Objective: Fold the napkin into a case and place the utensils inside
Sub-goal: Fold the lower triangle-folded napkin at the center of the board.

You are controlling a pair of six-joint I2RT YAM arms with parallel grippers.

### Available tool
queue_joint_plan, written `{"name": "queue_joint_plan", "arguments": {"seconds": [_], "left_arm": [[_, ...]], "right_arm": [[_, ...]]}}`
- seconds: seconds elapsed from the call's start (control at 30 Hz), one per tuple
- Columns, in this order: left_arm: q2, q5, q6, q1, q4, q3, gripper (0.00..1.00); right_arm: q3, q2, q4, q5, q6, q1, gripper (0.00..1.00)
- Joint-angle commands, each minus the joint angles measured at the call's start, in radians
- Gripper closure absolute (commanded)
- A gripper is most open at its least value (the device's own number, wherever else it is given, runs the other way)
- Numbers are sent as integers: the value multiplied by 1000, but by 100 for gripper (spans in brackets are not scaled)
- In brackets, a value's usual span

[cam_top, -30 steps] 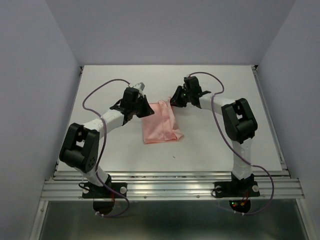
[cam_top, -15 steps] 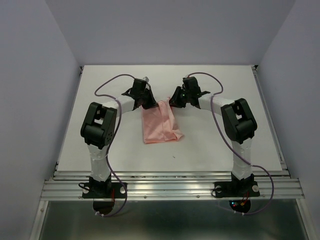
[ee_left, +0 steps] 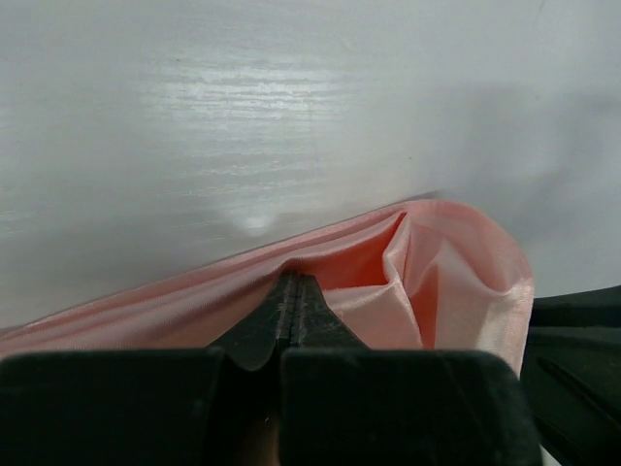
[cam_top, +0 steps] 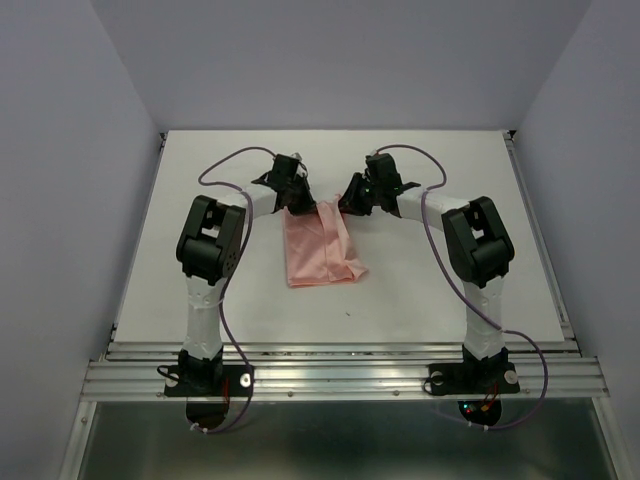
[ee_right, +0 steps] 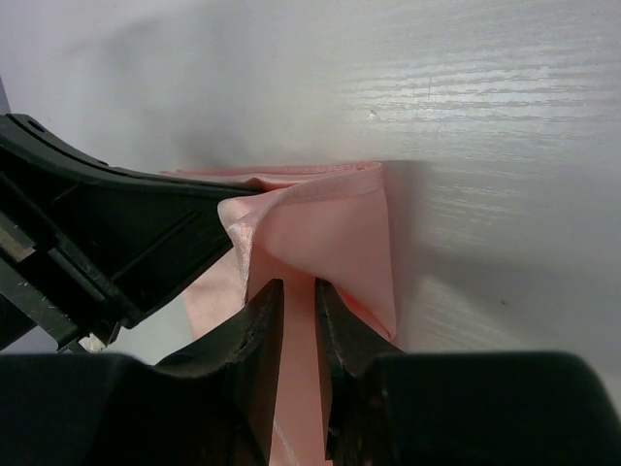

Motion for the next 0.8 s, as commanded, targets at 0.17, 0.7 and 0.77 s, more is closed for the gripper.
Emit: {"name": "queue_joint_plan", "arguments": {"seconds": [0.17, 0.7, 0.77], "left_arm": [[-5, 163, 20, 15, 125, -29, 100], [-34, 264, -39, 30, 286, -99, 100], [-33, 273, -48, 30, 298, -98, 100]], "right_arm": [[39, -13, -4, 7, -18, 9, 75], [45, -21, -17, 11, -23, 9, 75], [45, -24, -17, 13, -21, 9, 75]]}}
